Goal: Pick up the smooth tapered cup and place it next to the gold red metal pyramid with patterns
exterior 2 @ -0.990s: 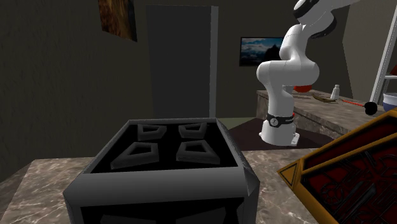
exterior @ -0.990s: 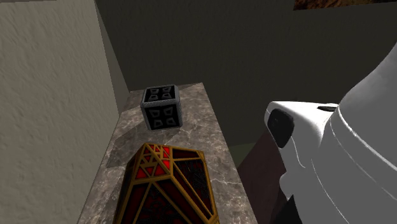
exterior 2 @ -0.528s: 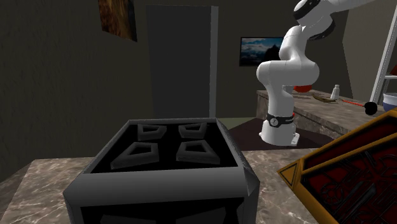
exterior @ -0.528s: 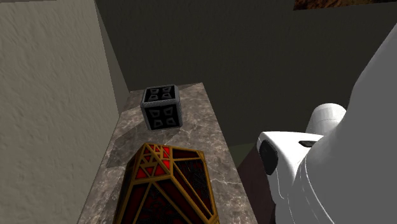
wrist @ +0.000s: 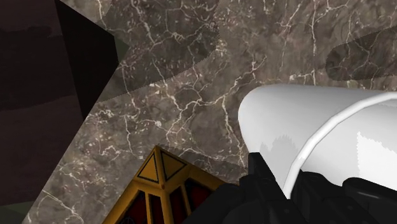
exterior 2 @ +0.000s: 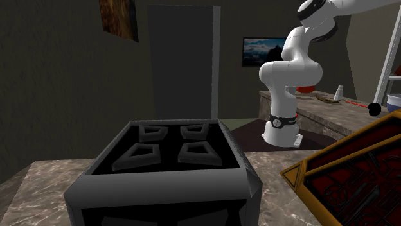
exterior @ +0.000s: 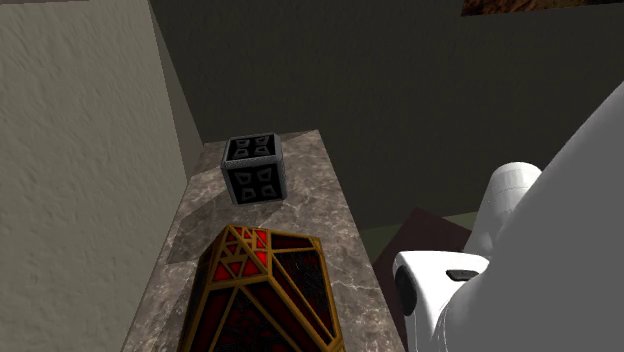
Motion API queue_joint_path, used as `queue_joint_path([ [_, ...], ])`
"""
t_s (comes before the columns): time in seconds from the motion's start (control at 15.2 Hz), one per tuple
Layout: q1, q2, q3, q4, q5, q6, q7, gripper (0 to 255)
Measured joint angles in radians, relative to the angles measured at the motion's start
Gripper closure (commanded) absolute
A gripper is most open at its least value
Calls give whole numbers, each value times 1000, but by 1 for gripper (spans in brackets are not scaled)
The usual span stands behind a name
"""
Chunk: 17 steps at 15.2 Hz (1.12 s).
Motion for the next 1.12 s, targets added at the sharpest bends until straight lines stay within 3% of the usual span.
queue_joint_path([
  [1.12,4,-3,143,-171,109,196,-38,255],
])
